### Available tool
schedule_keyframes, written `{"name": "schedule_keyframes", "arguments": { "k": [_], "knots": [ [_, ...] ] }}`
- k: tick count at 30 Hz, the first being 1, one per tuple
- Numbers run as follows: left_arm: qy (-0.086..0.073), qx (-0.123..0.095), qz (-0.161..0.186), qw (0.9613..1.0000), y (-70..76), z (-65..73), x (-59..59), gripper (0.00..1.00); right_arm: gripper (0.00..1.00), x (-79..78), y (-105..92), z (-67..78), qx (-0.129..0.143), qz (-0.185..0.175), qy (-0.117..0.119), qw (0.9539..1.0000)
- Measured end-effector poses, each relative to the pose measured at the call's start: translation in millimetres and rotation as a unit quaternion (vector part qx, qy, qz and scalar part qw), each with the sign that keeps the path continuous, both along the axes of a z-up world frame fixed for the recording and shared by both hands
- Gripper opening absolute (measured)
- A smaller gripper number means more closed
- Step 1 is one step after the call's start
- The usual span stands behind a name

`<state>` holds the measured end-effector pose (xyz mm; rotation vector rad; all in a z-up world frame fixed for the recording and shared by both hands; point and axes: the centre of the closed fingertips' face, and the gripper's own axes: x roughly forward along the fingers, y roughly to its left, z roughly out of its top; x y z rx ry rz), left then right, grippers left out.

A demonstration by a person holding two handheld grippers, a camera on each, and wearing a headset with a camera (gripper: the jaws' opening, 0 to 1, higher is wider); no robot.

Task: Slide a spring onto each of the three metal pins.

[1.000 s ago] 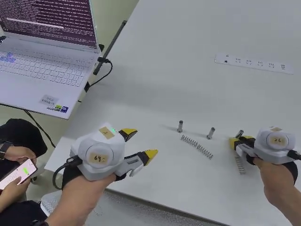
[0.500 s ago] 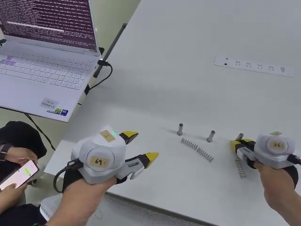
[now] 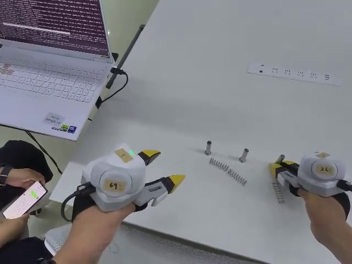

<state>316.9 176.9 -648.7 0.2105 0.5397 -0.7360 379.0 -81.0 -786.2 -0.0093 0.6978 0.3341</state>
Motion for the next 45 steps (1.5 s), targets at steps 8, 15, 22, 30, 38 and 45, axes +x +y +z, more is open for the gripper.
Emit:
{"name": "schedule_keyframes", "arguments": {
  "k": [8,15,22,30,38,45],
  "knots": [
    [-0.002,-0.009,-0.002,1.0000,-1.5,5.2,0.9,0.41,0.08,-2.2,-3.2,-2.0,0.001,-0.001,0.000,1.0000],
    [0.000,-0.012,-0.003,0.9999,-1.6,7.2,-1.0,0.45,0.08,-4.2,-4.4,-1.9,0.001,-0.001,-0.001,1.0000],
    [0.001,-0.014,-0.004,0.9999,-1.7,7.7,-2.2,0.46,0.08,-4.1,-5.3,-2.2,0.001,-0.002,-0.003,1.0000],
    [0.001,-0.017,-0.003,0.9998,-2.2,8.6,-2.2,0.47,0.08,-4.3,-5.4,-1.4,0.002,-0.005,-0.003,1.0000],
    [0.002,-0.016,-0.004,0.9999,-3.5,8.1,-2.4,0.47,0.08,-6.7,-4.4,0.6,0.006,-0.008,-0.005,0.9999],
    [0.003,-0.017,-0.005,0.9998,-3.7,8.3,-2.3,0.47,0.10,-8.0,-2.5,2.8,0.017,-0.013,-0.004,0.9998]
  ]
}}
